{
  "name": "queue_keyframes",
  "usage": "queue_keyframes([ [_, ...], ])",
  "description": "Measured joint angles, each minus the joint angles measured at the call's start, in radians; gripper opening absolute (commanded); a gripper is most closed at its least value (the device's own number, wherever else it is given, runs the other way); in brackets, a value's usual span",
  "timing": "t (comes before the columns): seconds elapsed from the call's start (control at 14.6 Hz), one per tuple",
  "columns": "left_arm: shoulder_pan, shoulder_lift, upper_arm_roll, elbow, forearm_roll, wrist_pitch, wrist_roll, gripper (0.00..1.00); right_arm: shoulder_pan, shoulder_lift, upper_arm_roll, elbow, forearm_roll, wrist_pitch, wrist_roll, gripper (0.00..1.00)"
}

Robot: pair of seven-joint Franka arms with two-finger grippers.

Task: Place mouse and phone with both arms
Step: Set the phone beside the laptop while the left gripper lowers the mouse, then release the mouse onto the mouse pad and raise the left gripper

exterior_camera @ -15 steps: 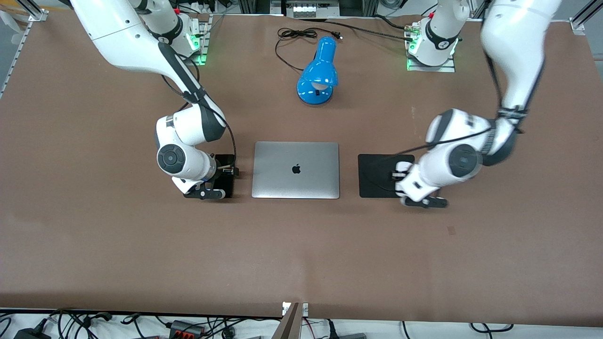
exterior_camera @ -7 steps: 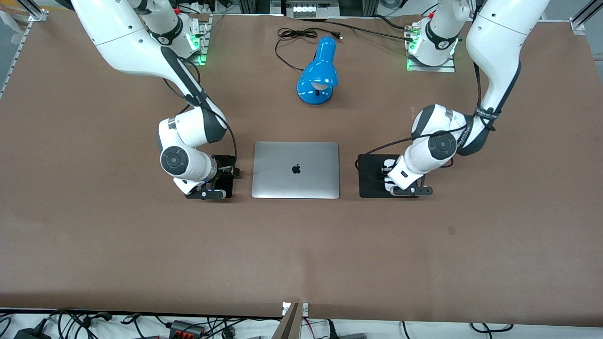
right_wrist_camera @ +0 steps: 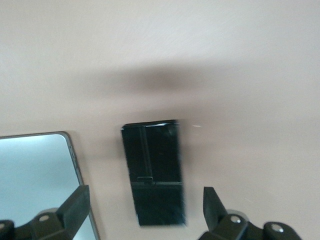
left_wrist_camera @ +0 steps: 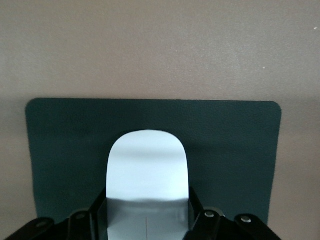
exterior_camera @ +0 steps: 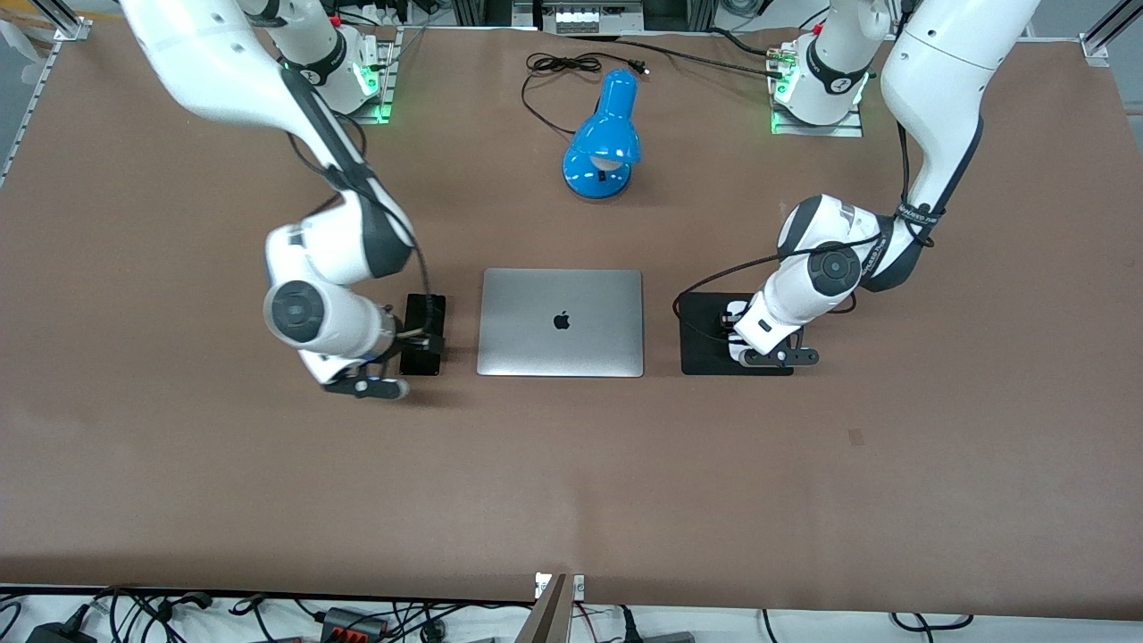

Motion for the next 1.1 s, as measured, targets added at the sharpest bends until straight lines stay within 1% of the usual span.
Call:
queue_keyframes([
  [0.14,0.005,0.000,0.000,0.000,0.005,0.002,-0.001,1.00,-0.067,-0.041,-0.008,0.076,0.000,-0.142,-0.009,1.00],
  [0.27,0.007,-0.001,0.000,0.000,0.005,0.004,-0.001,1.00,-0.140,-0.083,-0.011,0.120,0.000,-0.226,-0.057,1.00],
  [0.48,0.008,-0.007,0.000,0.003,0.005,0.005,-0.002,1.00,-0.247,-0.160,-0.012,0.139,0.001,-0.307,-0.142,1.00],
  [0.62,0.010,-0.028,0.000,0.020,0.006,-0.007,-0.002,1.00,-0.293,-0.205,-0.013,0.140,0.002,-0.355,-0.162,1.00],
  [0.68,0.011,-0.047,0.000,0.049,0.007,-0.059,-0.002,1.00,-0.306,-0.222,-0.013,0.141,0.002,-0.377,-0.163,1.00],
  [0.75,0.013,-0.069,0.000,0.095,0.015,-0.154,-0.002,1.00,-0.316,-0.238,-0.013,0.143,0.002,-0.402,-0.163,1.00],
  [0.96,0.014,-0.125,-0.003,0.294,0.137,-0.495,0.001,1.00,-0.325,-0.282,-0.013,0.167,0.001,-0.478,-0.163,1.00],
  [1.1,0.011,-0.144,-0.007,0.408,0.184,-0.641,0.057,1.00,-0.325,-0.317,-0.010,0.170,0.001,-0.465,-0.163,1.00],
])
